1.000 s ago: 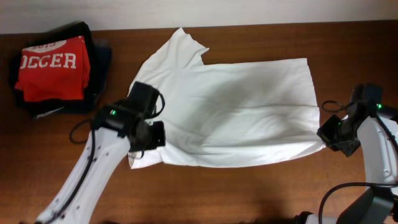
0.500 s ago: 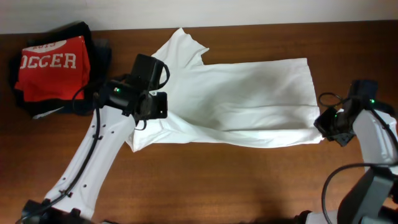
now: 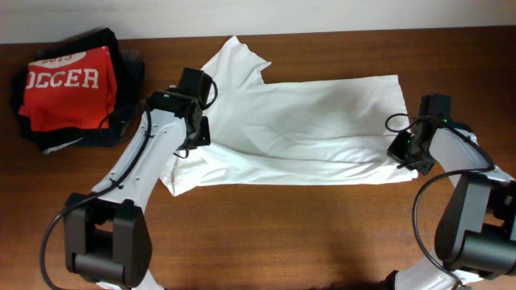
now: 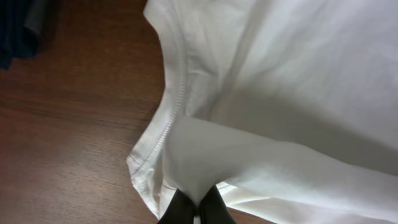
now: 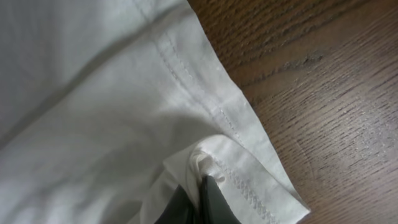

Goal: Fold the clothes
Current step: 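Lift both hem corners and fold them up toward the collar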

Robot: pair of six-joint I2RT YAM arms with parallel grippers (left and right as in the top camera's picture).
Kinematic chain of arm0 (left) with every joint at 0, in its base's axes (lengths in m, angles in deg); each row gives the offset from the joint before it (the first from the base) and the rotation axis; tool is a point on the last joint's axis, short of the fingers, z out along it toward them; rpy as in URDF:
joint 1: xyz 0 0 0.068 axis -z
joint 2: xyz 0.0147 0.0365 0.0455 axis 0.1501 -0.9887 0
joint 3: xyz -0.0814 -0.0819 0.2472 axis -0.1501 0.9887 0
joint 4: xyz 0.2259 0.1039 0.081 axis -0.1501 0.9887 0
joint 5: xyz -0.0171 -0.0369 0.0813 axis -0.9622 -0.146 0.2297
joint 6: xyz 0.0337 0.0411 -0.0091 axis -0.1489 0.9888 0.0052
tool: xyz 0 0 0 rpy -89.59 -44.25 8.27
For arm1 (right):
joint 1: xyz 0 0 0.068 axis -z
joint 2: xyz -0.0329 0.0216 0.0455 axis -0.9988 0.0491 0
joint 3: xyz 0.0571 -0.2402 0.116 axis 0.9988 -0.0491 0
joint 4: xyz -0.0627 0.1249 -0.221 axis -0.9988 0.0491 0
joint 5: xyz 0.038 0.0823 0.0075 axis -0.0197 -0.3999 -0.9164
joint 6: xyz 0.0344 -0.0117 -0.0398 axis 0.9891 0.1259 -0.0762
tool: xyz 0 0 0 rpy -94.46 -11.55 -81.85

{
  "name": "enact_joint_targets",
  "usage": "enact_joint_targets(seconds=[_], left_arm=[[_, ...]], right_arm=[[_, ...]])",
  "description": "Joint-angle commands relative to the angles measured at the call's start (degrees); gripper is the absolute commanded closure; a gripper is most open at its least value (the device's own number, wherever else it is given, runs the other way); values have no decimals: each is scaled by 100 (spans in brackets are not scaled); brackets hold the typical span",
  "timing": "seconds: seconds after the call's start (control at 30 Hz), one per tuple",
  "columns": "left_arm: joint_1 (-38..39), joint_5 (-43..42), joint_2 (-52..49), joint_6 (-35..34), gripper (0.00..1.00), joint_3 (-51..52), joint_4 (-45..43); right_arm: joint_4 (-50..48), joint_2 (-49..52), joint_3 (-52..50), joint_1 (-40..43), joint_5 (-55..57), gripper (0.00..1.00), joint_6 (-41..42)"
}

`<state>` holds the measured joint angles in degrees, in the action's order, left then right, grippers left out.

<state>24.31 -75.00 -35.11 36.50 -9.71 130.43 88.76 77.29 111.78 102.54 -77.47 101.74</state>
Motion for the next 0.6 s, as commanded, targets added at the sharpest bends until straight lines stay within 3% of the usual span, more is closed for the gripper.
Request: enact_joint_targets(seconds=[0.0, 0.57], left_arm=[[-52, 129, -46, -120, 100, -68, 15], [-354, 164, -52, -229, 100, -33, 74]], right_arm=[[-9, 7, 131, -28, 131, 96, -66], [-249, 203, 363, 149, 153, 96, -212]])
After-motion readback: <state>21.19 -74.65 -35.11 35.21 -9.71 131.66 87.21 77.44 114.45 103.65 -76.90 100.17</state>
